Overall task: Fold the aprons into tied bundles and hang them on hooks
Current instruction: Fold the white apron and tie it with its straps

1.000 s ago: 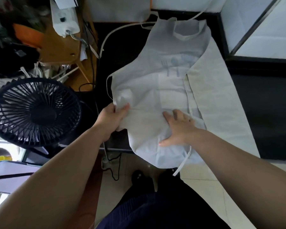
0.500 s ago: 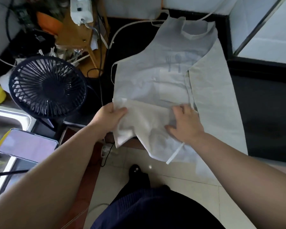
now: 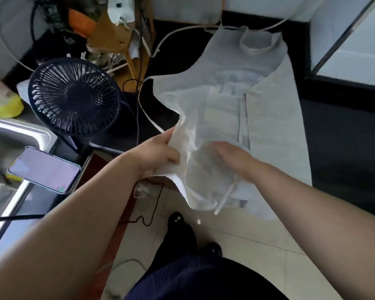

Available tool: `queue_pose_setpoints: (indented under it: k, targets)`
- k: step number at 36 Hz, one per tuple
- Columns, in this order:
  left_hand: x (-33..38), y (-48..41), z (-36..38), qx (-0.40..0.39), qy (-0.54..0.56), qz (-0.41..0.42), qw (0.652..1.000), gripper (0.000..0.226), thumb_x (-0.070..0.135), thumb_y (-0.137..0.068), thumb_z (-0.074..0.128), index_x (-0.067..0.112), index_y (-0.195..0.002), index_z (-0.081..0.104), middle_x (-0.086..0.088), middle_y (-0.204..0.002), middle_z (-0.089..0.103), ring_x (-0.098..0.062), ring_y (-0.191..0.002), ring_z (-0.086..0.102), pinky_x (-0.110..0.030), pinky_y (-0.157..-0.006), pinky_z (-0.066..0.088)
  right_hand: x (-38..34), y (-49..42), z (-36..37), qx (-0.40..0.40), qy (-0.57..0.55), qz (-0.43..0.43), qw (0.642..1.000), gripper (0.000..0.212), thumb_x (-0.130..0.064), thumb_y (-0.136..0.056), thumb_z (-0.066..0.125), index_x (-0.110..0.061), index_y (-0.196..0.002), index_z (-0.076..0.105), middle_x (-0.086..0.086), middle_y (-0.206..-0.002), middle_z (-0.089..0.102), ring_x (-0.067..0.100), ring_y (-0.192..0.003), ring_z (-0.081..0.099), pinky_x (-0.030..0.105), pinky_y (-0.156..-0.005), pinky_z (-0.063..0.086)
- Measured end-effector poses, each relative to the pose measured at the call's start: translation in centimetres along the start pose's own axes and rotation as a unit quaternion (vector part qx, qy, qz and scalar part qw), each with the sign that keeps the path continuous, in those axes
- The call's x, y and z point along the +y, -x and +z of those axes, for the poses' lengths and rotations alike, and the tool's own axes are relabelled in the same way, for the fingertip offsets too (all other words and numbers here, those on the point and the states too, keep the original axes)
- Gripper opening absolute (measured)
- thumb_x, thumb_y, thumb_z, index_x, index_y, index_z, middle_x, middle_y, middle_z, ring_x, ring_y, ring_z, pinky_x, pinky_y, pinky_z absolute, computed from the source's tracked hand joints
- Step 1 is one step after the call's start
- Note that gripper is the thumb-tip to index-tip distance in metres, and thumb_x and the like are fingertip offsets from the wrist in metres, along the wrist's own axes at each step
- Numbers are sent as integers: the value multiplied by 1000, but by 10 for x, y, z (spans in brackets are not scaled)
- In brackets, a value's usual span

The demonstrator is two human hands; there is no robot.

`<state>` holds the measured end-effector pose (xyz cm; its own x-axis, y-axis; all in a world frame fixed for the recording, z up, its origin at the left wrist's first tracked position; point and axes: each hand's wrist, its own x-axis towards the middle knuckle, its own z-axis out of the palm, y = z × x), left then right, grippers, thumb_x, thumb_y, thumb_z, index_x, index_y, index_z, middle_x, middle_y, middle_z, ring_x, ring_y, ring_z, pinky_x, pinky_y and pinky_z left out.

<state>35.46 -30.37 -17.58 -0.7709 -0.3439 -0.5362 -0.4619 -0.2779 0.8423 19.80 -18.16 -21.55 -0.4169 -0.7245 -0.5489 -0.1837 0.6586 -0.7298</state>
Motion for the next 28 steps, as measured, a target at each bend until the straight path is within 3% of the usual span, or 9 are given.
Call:
queue_pose_setpoints:
  k: [4,7,10,13,17,19,22,24,28]
  targets:
    - [1,-21,33,-110,-172,0,979,96,7,-65,60,68,-132,29,5,-155,31,-21,-132,45,-38,-108,40,2,-5,-23,-2,-251,96,963,69,-80,-76,42,-25,-109,68,-1,-94,65,13,-75,59,27,-65,44]
    - [6,-34,57,-208,-312,-52,926,78,18,-86,61,59,-141,24,14,-160,3,-14,-142,25,-29,-113,29,5,-6,-33,-38,-259,68,963,59,-75,-60,66,-26,-93,72,6,-95,72,21,-80,67,35,-72,52]
    - [1,-45,63,-226,-380,-81,893,61,25,-93,54,40,-147,31,9,-159,17,-14,-144,20,-27,-113,18,11,-10,-34,28,-120,53,991,19,-28,-82,69,-12,-92,66,8,-83,66,23,-70,62,37,-68,52]
    - [-7,-53,42,-95,-296,-73,948,40,19,-91,57,37,-126,60,14,-137,54,-6,-125,48,-21,-105,35,23,-20,-36,128,-25,84,988,8,-17,-89,57,-16,-93,64,10,-94,64,29,-87,64,43,-80,57]
    - [-15,-66,12,-23,-402,-13,915,37,7,-91,47,31,-110,68,19,-116,59,-3,-109,52,-13,-91,37,10,-16,-31,83,-106,91,987,84,-69,-71,64,-21,-137,41,-1,-135,48,21,-119,52,41,-98,48]
    - [-15,-75,11,-33,-449,2,893,34,8,-90,48,24,-112,68,11,-114,59,-10,-105,55,-16,-86,41,-1,-20,-27,34,-57,64,996,99,-67,-68,68,-27,-147,25,-5,-144,37,19,-131,42,34,-105,39]
    - [-13,-89,12,-46,-521,5,853,29,15,-92,47,22,-111,68,1,-117,55,-23,-112,51,-40,-97,45,-11,-31,-26,68,111,25,991,56,-34,-85,66,-20,-135,46,1,-133,52,21,-124,49,25,-90,39]
    - [-16,-95,7,-26,-491,22,870,29,22,-92,50,35,-109,69,10,-111,56,-21,-114,50,-44,-99,42,-8,-38,-29,92,158,7,983,22,-25,-89,57,-18,-109,62,4,-115,62,24,-111,56,25,-78,40]
    - [-4,-110,-7,-11,-433,17,901,24,35,-89,54,25,-108,66,9,-103,61,-18,-101,61,-30,-85,48,-8,-43,-32,64,51,28,996,18,-34,-90,59,-22,-103,61,-4,-97,61,13,-89,56,18,-63,38]
